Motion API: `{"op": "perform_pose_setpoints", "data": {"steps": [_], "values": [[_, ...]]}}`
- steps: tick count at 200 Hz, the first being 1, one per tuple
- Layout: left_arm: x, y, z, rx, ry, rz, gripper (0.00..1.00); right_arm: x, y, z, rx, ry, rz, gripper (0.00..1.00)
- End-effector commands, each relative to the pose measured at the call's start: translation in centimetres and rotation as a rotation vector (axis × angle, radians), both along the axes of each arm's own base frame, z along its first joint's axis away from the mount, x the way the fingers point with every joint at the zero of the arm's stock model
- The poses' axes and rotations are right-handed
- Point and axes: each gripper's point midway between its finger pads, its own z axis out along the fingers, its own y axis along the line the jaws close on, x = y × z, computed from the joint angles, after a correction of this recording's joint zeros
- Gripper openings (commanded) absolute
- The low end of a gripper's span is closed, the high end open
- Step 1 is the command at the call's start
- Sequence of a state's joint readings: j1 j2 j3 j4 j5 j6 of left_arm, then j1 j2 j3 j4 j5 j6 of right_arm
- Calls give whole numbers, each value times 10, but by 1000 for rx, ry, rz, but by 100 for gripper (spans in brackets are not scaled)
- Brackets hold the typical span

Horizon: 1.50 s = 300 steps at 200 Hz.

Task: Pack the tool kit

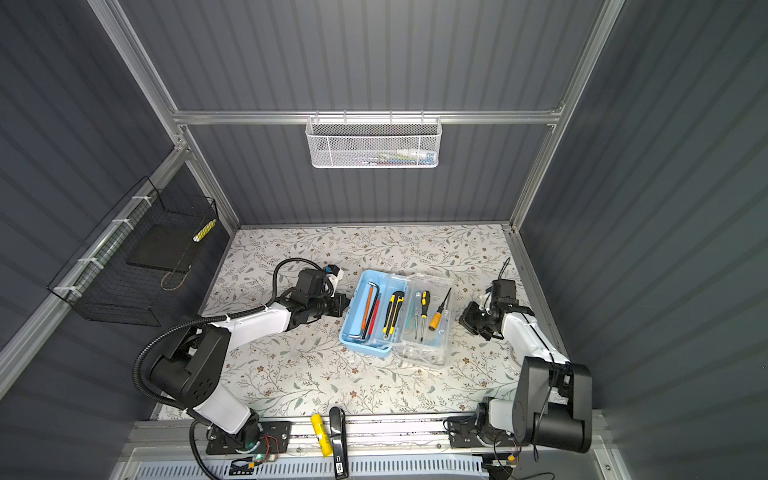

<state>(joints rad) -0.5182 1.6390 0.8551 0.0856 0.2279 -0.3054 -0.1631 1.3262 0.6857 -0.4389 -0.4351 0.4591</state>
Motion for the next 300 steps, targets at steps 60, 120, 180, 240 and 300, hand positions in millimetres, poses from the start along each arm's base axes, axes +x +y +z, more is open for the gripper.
{"op": "perform_pose_setpoints", "data": {"steps": [60,120,180,240,300], "values": [[-6,5,-20,65,42,-11,0,2,4,-28,44,29,14,0],[-8,-8,-12,-6,48,-49,0,6,28,-21,195,-13,66,0],[-9,-16,-4,-67,48,-58,0,4,41,3,255,-93,135,0],[-10,-22,4,-91,42,-89,0,6,53,30,339,-171,169,0],[-11,-20,4,-84,33,-87,0,6,53,53,320,-236,186,0]]}}
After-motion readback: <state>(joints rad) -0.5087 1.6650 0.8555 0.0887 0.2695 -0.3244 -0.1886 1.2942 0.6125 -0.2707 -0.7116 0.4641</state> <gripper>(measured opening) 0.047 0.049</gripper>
